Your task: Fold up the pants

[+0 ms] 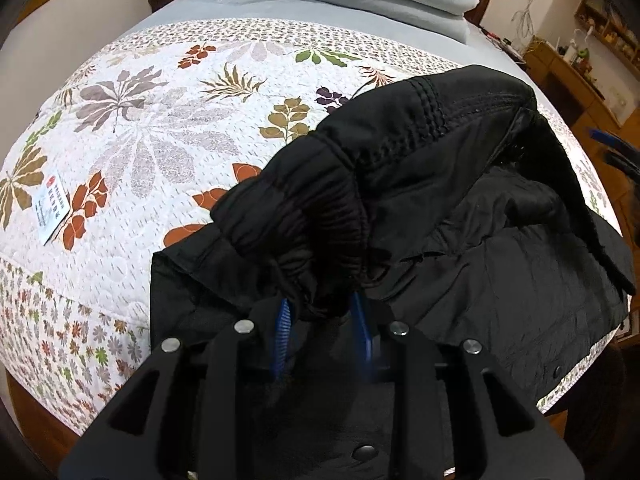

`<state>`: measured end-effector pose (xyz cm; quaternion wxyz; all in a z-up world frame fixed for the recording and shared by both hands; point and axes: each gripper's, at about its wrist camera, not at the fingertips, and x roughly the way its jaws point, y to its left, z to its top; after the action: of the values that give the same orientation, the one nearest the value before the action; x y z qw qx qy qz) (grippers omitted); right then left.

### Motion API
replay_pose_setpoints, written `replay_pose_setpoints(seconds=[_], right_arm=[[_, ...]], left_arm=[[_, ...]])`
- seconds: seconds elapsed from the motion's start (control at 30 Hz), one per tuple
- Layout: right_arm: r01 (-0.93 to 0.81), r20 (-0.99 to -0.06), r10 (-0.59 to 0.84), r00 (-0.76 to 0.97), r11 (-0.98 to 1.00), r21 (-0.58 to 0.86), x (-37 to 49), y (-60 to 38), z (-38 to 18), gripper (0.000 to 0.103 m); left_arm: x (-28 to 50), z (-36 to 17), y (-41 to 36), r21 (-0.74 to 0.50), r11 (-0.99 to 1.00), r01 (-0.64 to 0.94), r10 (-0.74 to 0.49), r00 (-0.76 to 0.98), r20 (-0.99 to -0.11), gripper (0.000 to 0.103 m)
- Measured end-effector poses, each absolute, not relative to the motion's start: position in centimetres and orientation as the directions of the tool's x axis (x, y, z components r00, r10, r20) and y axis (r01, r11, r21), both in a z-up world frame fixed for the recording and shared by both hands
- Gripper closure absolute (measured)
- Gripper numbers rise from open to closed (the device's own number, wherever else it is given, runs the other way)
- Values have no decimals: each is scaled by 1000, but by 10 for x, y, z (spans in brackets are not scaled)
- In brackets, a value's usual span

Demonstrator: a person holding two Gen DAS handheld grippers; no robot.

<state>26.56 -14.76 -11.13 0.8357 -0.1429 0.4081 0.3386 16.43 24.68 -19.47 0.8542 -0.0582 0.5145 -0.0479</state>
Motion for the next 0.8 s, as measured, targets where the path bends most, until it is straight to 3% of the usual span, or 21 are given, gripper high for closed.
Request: replay_pose_setpoints(seconds=[0.13,0.17,0.2,0.23,0.3,0.37,0.6,0.8], right_arm=[[-708,-843,426,328,702,79,310,-115,-148,18],[-708,-846,441,299,697,114,315,-112,-154,35],[-699,-854,440,277,703,136,321,-110,-159,63],[-686,-868,415,274,717,126,325,-106,-163,67],[-699,-866,407,290,708,99,323,-103,-163,85],[-719,-854,439,279,685,117,308,-105,-154,90],[-825,-770,584,259,548,138,187,-123,-109,92],[-893,-808,560,183,439,102,75,-112,-140,92]], left_arm=[[167,-196,253,-170,985,35,-167,466,-869,75],[168,-197,254,-172,984,38,-170,466,-868,75],[168,-197,254,-170,984,45,-171,466,-868,75],[169,-198,255,-167,985,50,-171,466,-868,74],[169,-198,256,-167,985,51,-172,465,-868,74],[169,-197,258,-171,984,49,-174,467,-867,74],[154,-190,275,-180,984,-2,-155,496,-855,68],[119,-195,288,-126,991,-50,-85,490,-868,56]])
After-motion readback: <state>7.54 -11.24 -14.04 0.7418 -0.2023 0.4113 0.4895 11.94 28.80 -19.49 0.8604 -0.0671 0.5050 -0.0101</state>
